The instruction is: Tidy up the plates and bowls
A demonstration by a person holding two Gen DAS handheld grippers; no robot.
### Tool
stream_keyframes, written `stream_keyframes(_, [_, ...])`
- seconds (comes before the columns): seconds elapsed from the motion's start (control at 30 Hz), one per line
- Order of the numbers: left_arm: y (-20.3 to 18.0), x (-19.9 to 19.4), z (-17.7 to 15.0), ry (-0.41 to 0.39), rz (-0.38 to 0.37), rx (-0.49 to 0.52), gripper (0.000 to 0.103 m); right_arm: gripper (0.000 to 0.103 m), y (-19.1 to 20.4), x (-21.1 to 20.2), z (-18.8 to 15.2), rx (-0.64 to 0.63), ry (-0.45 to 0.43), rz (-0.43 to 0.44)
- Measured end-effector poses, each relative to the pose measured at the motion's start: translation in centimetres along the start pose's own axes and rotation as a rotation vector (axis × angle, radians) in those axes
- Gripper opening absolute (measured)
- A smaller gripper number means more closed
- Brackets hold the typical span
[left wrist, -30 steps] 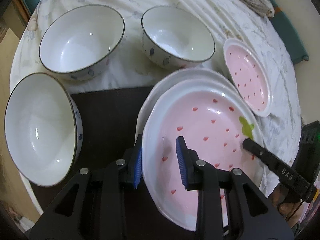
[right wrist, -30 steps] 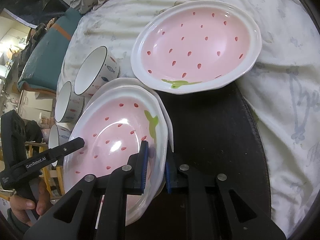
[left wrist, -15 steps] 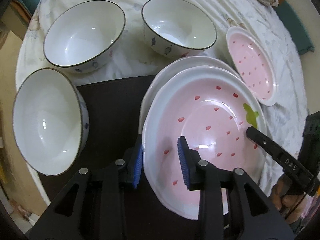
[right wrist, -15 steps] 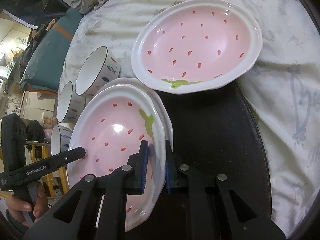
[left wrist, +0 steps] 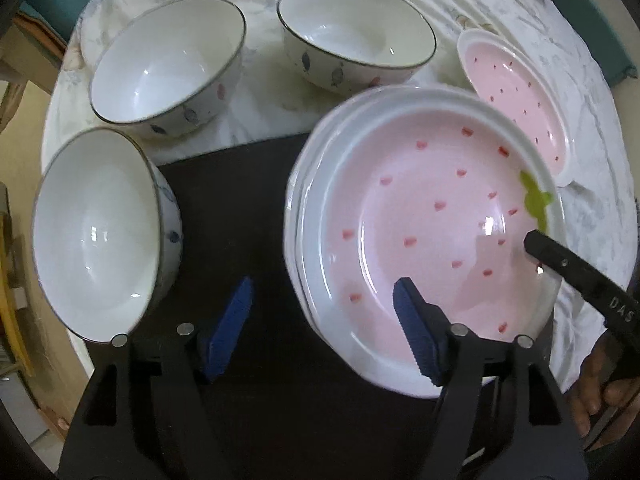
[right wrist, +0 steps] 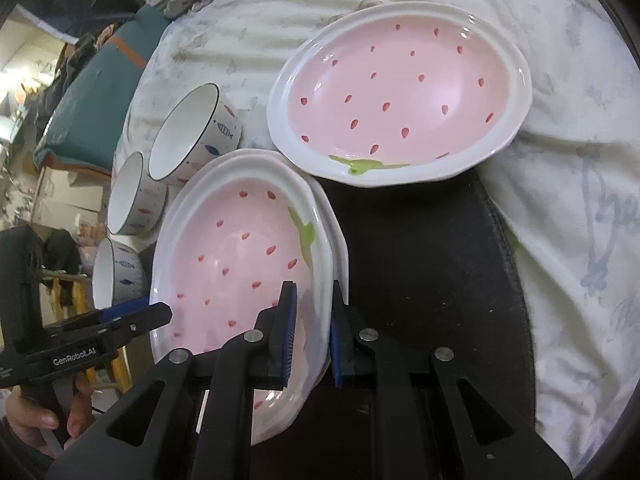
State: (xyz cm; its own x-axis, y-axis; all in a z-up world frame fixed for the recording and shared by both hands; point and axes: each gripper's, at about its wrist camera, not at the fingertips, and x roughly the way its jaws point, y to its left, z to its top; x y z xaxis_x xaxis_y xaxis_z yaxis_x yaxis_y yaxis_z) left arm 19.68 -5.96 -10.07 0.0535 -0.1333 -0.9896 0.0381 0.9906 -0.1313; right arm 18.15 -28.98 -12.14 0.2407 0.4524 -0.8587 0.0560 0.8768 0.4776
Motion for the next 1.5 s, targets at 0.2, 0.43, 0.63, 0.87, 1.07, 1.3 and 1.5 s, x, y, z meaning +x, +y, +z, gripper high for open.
stream_keyframes(0.2, [-0.4, 0.5, 0.0, -0.008, -0.005, 0.015, 0.07, 0.02, 0.0, -1.1, 0.0, -0.019, -0.022, -0.059])
stream_keyframes(0.43, [-0.1, 0.9, 0.2, -0.023, -0.022, -0.002, 0.07, 0.02, -0.7, -1.1, 0.1, 0.002, -0.026, -0.063])
stream_keyframes(0.63, [-0.7, 1.6, 0.3, -0.009, -0.058, -0.005, 0.07, 0.02, -1.2, 0.0, -0.1, 0.044, 0.029, -0.045])
stream_keyframes(0.87, [-1.0, 2.4, 0.4, 0.004, -0.057, -0.007, 0.07, 0.022, -2.0, 0.8, -0.1, 0.106, 0.06, 0.01])
stream_keyframes(1.07, [-0.9, 2.4, 1.1, -0.002, -0.062, -0.018, 0.07, 0.078, -2.4, -0.4, 0.1, 0.13, -0.02, 0.001])
stream_keyframes(1.3, [-1.6, 2.8, 1.0, -0.045, -0.054, 0.015, 0.066, 0.041, -2.2, 2.5, -0.6, 0.163, 0.112, 0.151])
stream_keyframes(1.5, [-0.4, 2.8, 1.4, -0.019, -0.057, -0.057, 0.044, 0.031, -2.0, 3.4, -0.6, 0.139, 0.117, 0.133])
